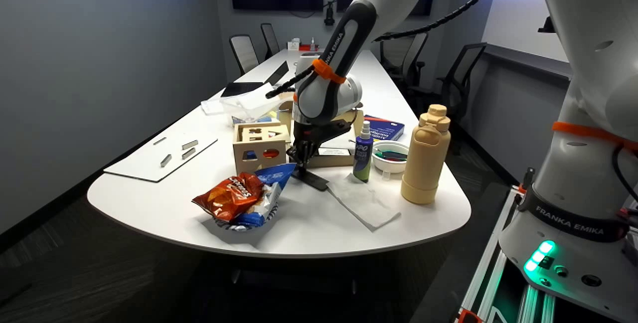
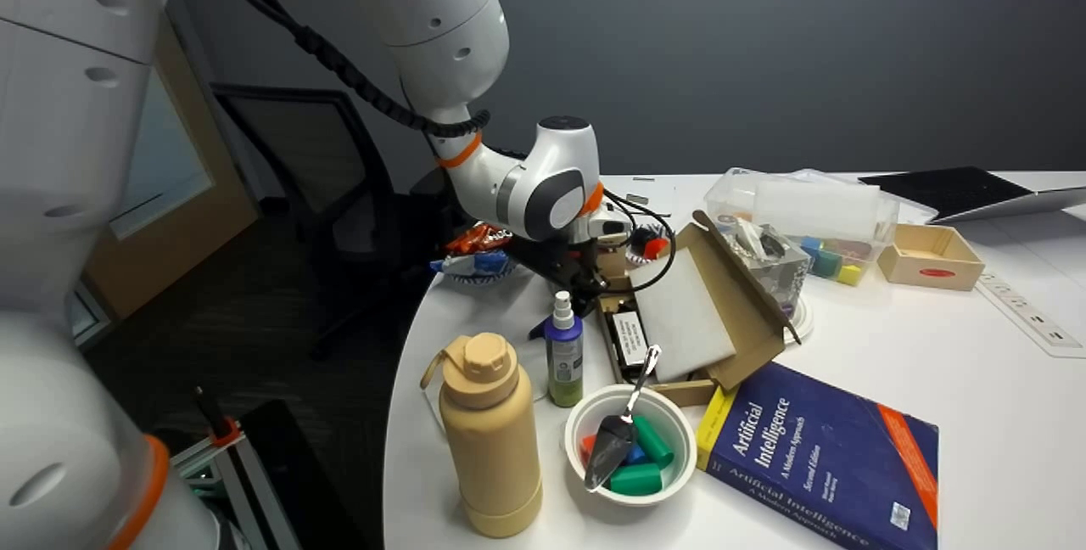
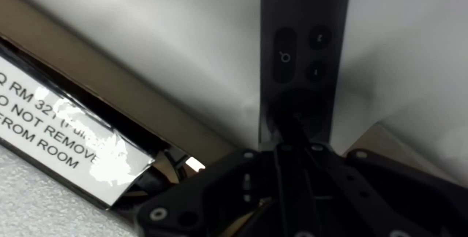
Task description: Press one button on the remote control.
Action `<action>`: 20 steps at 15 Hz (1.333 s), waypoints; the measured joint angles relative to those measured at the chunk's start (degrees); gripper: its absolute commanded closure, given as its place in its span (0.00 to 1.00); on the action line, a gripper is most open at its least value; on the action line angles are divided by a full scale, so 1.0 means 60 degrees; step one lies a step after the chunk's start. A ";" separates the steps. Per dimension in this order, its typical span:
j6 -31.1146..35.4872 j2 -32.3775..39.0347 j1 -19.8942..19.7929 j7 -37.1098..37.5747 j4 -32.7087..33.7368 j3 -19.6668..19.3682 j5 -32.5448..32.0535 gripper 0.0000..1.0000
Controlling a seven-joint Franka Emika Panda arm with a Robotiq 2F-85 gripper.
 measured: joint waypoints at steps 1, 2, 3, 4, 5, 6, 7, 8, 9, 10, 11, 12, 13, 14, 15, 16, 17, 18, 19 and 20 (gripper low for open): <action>0.0002 -0.0004 0.0000 0.0000 0.0000 0.0000 0.0000 1.00; 0.0003 -0.0014 0.0000 0.0000 0.0000 0.0002 0.0000 1.00; 0.0004 -0.0029 0.0000 0.0000 0.0000 0.0004 0.0000 1.00; 0.0004 -0.0044 -0.0001 0.0000 0.0000 0.0007 0.0000 1.00; 0.0004 -0.0060 -0.0001 0.0000 0.0000 0.0010 0.0000 1.00; 0.0004 -0.0074 -0.0001 0.0000 0.0000 0.0010 0.0000 1.00; 0.0004 -0.0086 -0.0001 0.0000 -0.0001 0.0010 0.0000 1.00; 0.0003 -0.0099 0.0000 0.0001 -0.0001 0.0004 0.0000 1.00; -0.0001 -0.0109 0.0000 0.0001 -0.0002 -0.0005 0.0000 1.00; -0.0009 -0.0115 0.0001 0.0001 -0.0002 -0.0017 0.0000 1.00; -0.0027 -0.0115 0.0001 0.0021 -0.0002 -0.0035 0.0000 1.00; -0.0051 -0.0115 0.0001 0.0045 -0.0004 -0.0051 0.0000 1.00; -0.0089 -0.0115 0.0001 0.0079 -0.0005 -0.0062 0.0000 1.00; -0.0165 -0.0115 0.0001 0.0118 -0.0006 -0.0070 0.0000 1.00; -0.0260 -0.0115 0.0001 0.0151 -0.0006 -0.0075 0.0000 1.00; -0.0367 -0.0115 0.0001 0.0171 -0.0006 -0.0076 0.0000 1.00; -0.0463 -0.0115 0.0002 0.0179 -0.0008 -0.0076 0.0000 1.00; -0.0567 -0.0116 0.0002 0.0181 -0.0008 -0.0074 0.0000 1.00; -0.0647 -0.0117 0.0002 0.0182 -0.0008 -0.0069 0.0000 1.00; -0.0699 -0.0127 0.0002 0.0182 -0.0007 -0.0060 0.0000 1.00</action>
